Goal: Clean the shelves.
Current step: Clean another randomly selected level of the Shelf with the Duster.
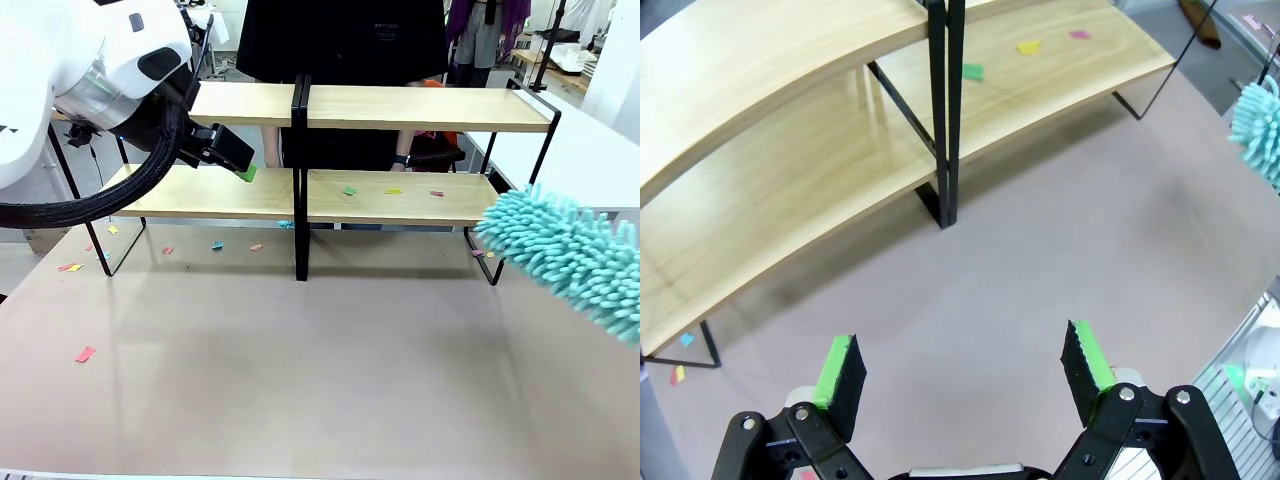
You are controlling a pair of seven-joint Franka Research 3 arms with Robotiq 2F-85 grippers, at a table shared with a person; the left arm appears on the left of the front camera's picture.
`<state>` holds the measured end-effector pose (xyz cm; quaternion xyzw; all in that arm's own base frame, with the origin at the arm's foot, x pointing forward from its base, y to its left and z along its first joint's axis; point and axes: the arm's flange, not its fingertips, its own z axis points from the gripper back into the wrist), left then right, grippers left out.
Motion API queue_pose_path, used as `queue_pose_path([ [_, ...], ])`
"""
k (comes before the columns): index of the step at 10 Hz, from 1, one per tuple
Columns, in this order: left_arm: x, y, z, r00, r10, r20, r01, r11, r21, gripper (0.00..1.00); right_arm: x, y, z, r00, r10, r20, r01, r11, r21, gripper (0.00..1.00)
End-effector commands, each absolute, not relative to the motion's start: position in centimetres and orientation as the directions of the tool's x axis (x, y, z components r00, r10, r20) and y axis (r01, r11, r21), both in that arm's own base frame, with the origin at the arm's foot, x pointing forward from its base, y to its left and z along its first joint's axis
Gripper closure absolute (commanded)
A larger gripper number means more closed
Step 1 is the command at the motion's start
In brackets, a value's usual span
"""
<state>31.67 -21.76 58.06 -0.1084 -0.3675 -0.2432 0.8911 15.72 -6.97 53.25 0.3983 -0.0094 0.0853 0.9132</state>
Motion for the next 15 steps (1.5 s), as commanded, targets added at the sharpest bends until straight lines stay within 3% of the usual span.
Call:
queue_pose_path([
  [1, 31.5, -21.4, 58.1, 0.610, -0.362, 0.705, 0.513, 0.858, -0.004, 0.00, 18.0, -1.0, 53.3, 0.980, 0.134, 0.145, -0.197, 0.695, 0.691, 0.88],
  [2, 31.5, -21.4, 58.1, 0.610, -0.362, 0.705, 0.513, 0.858, -0.004, 0.00, 19.5, 2.8, 53.6, 0.978, 0.116, 0.174, -0.205, 0.706, 0.678, 0.88],
  [7, 31.5, -21.4, 58.1, 0.610, -0.362, 0.705, 0.513, 0.858, -0.004, 0.00, 29.2, 14.9, 52.1, 0.985, 0.171, 0.035, -0.156, 0.778, 0.608, 0.88],
  [15, 31.5, -21.4, 58.1, 0.610, -0.362, 0.705, 0.513, 0.858, -0.004, 0.00, 34.3, 21.2, 52.9, 0.979, 0.098, 0.179, -0.185, 0.799, 0.571, 0.88],
])
